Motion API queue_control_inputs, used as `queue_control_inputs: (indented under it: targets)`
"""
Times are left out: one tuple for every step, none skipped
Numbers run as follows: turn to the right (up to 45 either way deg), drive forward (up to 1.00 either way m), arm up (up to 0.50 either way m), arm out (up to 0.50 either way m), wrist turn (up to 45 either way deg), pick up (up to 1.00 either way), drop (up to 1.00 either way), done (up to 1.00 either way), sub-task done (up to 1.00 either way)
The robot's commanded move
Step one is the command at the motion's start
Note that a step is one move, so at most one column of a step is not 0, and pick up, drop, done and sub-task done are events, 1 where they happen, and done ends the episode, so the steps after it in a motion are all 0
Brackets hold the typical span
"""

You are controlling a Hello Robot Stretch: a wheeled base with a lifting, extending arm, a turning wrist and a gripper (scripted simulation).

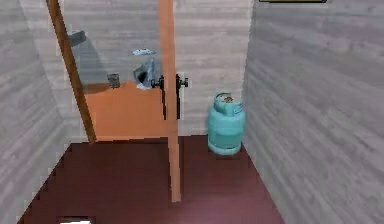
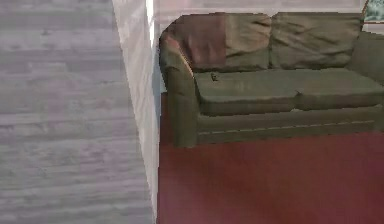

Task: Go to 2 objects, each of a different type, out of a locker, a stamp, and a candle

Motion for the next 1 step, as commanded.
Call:
queue_control_inputs:
  targets:
    - [0.0,0.65,0.0,0.0,0.0,0.0,0.0,0.0,0.0]
